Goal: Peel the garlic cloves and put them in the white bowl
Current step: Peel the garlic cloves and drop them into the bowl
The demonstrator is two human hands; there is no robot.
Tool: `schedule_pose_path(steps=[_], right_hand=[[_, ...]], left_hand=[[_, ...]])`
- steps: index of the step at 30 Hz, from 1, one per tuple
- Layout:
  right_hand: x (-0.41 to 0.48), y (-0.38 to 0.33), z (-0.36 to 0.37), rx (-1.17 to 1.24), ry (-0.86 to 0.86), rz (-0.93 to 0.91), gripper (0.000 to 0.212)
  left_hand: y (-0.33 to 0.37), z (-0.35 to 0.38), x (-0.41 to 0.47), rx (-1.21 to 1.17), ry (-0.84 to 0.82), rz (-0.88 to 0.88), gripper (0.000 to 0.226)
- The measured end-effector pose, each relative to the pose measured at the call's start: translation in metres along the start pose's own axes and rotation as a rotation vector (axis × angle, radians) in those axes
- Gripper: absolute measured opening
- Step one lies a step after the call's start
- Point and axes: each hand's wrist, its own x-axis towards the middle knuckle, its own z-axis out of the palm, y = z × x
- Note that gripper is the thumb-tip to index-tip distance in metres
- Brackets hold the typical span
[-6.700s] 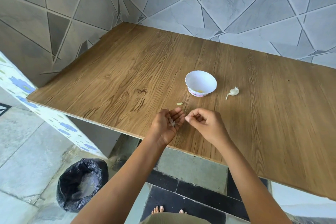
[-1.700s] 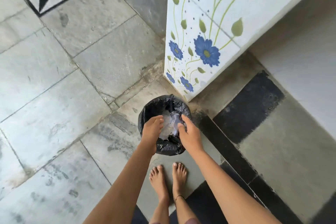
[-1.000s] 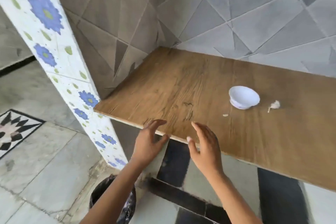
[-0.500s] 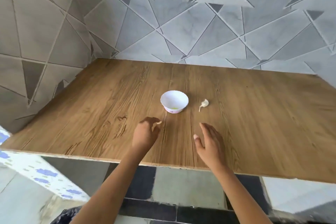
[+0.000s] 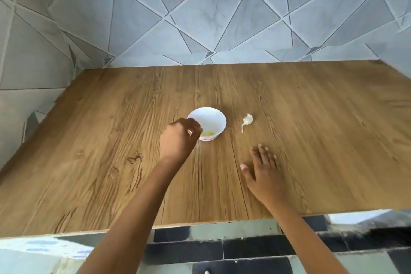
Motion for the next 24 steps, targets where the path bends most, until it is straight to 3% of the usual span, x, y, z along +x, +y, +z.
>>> schedule_pose_path(steps=[5,8,12,15,18,24], right_hand=[[0.016,0.011,-0.003,0.002,0.058,0.068,0.093],[0.021,0.018,-0.004,0.009,0.050,0.074,0.096],[0.020,0.019,-0.004,0.024,0.053,0.058,0.094],[0.024,0.026,-0.009,0.047,0.037,0.044,0.089],[0.034,0.042,-0.016,0.103,0.049,0.046,0.068],[0.051,0.082,-0.031,0.329,0.189,-0.047,0.054]], left_hand=[[0.027,0.031,0.053,0.437,-0.336,0.026,0.024],[0.028,0.048,0.068,0.594,-0.479,0.043,0.024],[0.030,0.043,0.074,0.650,-0.435,0.112,0.022],[0.050,0.044,0.076,0.388,-0.321,0.118,0.022],[0.083,0.071,0.073,0.166,-0.353,0.192,0.024],[0.106,0.143,0.065,0.370,-0.375,0.145,0.032]])
